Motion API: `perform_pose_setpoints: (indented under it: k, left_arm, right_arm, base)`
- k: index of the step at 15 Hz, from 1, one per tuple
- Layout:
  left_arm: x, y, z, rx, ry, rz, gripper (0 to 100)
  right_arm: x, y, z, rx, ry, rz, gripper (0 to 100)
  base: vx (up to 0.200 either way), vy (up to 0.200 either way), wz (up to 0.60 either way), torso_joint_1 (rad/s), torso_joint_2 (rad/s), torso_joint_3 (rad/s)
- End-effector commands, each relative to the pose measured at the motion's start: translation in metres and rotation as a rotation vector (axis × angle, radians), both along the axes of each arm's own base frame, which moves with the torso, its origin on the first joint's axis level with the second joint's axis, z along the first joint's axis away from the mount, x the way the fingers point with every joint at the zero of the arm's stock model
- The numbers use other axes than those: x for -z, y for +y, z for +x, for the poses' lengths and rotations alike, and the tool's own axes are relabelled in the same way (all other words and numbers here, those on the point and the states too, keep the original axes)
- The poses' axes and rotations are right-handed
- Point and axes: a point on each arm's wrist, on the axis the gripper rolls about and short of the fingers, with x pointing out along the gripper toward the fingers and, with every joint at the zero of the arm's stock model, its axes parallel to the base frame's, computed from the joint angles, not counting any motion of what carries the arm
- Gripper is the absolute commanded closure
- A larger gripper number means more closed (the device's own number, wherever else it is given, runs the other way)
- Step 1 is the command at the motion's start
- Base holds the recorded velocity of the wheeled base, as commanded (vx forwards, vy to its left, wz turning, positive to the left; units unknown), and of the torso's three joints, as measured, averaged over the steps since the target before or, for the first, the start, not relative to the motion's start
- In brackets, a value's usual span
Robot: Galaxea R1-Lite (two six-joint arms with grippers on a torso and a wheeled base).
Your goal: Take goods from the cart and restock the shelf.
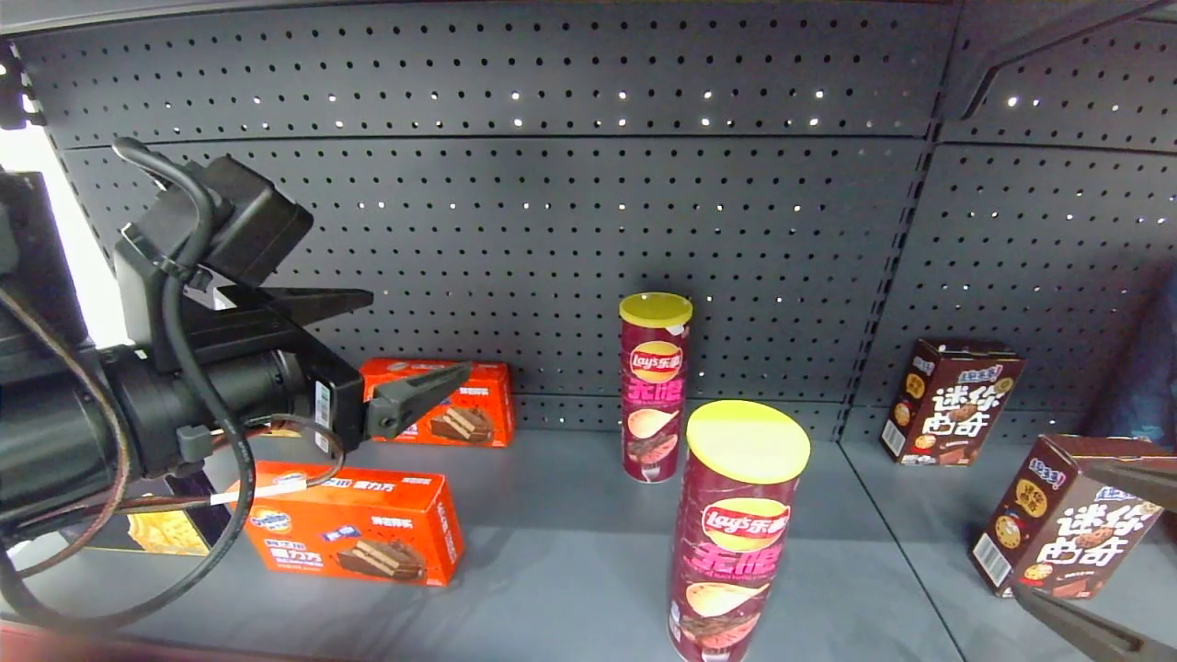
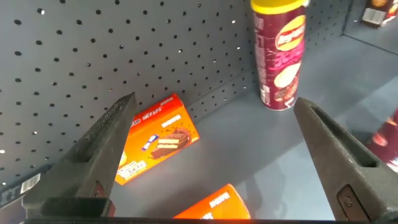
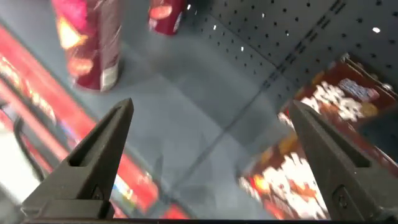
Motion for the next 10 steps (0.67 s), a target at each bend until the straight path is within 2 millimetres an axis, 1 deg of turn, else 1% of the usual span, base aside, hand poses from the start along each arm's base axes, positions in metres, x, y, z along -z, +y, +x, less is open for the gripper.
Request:
perform_pose_setpoints:
  k: [1,3,7,8,10]
  left_arm:
    - [0.006,-0.002,0.006,-0.001,0.023,0.01,0]
    - [0.009,-0.004,0.008,0.002,0.032,0.015,0]
    - [0.01,-0.005,0.012,0.001,0.023,0.011,0]
    - [0.01,-0.005,0.013,0.001,0.023,0.013,0]
    - [0.011,-0.005,0.013,0.001,0.026,0.014,0]
  right_arm:
    - [0.024,0.027,0.025,-0.031,0.111,-0.035,0]
    - [0.031,0.032,0.027,-0.05,0.152,-0.062,0]
    - [0.038,0.048,0.027,-0.12,0.189,-0.103,0]
    - [0.039,0.052,0.029,-0.134,0.198,-0.111,0]
    - [0.036,0.059,0.036,-0.14,0.199,-0.113,0]
  base:
    - [0.0,0.0,0.0,0.0,0.0,0.0]
    - [0.0,0.0,0.0,0.0,0.0,0.0]
    - [0.0,0.0,0.0,0.0,0.0,0.0]
    - [0.0,0.0,0.0,0.0,0.0,0.0]
    - [0.0,0.0,0.0,0.0,0.0,0.0]
